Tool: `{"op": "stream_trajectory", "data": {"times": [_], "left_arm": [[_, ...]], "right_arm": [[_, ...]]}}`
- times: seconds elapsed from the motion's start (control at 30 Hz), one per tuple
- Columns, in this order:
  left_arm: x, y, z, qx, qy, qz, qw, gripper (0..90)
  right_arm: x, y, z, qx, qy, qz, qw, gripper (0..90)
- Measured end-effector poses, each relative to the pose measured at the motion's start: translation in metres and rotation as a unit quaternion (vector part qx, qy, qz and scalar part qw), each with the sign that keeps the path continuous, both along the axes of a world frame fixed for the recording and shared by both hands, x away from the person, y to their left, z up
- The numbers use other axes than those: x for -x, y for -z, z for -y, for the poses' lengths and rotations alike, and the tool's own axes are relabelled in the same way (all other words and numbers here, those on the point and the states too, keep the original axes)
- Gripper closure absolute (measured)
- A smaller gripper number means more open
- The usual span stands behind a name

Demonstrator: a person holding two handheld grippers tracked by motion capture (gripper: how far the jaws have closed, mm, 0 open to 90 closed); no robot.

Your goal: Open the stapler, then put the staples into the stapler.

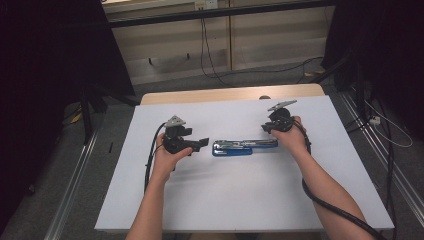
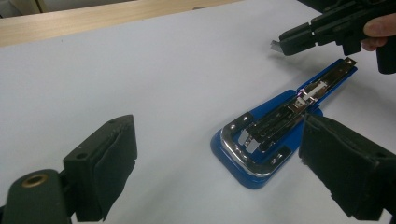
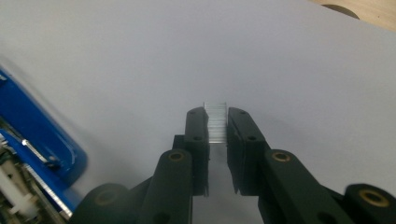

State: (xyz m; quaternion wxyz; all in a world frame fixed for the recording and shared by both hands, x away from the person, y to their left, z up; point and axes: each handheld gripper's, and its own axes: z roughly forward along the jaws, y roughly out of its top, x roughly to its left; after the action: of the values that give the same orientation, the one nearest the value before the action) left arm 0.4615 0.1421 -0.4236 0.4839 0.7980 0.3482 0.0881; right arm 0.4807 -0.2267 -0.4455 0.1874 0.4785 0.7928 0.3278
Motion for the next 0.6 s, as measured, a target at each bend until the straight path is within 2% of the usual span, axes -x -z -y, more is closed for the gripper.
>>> {"op": "stream_trajectory", "data": {"times": [0.17,0.33,0.4,0.6], "left_arm": [[0.002,-0.002,-0.003,-0.005,-0.002,-0.002,1.0,10.7],[0.002,-0.004,-0.006,0.005,-0.002,-0.006,1.0,8.5],[0.003,-0.004,-0.007,0.003,-0.004,-0.006,1.0,8.5],[0.003,-0.005,-0.009,-0.001,-0.007,-0.01,0.9999,7.6]], "right_arm": [[0.007,-0.008,-0.001,-0.001,-0.024,0.005,0.9997,79.3],[0.013,-0.02,-0.005,-0.009,-0.048,0.017,0.9987,79.3],[0.015,-0.024,-0.008,-0.01,-0.059,0.021,0.998,79.3],[0.02,-0.028,-0.012,-0.014,-0.081,0.021,0.9964,79.3]]}}
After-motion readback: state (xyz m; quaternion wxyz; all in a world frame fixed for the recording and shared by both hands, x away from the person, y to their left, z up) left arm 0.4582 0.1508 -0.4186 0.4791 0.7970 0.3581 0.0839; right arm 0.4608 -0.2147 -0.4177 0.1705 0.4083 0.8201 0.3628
